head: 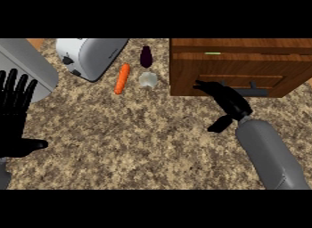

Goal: Pick up the cup, place it into the drawer and close the drawer

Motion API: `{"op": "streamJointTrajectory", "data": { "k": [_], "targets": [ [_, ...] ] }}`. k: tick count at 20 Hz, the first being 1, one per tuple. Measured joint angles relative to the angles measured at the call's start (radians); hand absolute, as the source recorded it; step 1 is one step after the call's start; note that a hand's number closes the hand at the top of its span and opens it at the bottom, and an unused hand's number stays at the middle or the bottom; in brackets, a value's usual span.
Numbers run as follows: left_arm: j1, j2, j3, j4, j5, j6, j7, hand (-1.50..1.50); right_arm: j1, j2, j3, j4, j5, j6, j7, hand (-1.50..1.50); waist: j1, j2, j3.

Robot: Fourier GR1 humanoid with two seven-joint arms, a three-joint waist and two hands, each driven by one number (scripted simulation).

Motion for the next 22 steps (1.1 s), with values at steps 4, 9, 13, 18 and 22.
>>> {"op": "streamJointTrajectory", "data": {
  "k": [4,9,13,18,22],
  "targets": [
    [0.018,-0.007,0.022,0.018,-0.007,-0.049,-0.012,-1.50,-0.123,-0.009,-0.062,0.181,-0.021,0.005,-0.068,-1.50,0.006,0.001,0.000],
    [-0.004,-0.029,0.026,0.029,-0.017,-0.059,0.000,-1.50,-0.234,-0.045,-0.108,0.344,-0.032,0.025,-0.177,-1.50,0.017,-0.005,-0.003],
    [-0.015,-0.034,0.027,0.030,-0.018,-0.072,0.009,-1.50,-0.304,-0.078,-0.130,0.437,-0.031,0.050,-0.232,-1.50,0.033,-0.003,-0.005],
    [-0.014,-0.035,0.027,0.033,-0.032,-0.082,0.007,-1.50,-0.350,-0.106,-0.152,0.513,-0.041,0.103,-0.281,-1.50,0.049,0.000,-0.004],
    [-0.017,-0.042,0.021,0.032,-0.044,-0.086,0.004,-1.50,-0.360,-0.115,-0.157,0.545,-0.037,0.107,-0.311,-1.50,0.056,0.000,-0.006]
  ]
}}
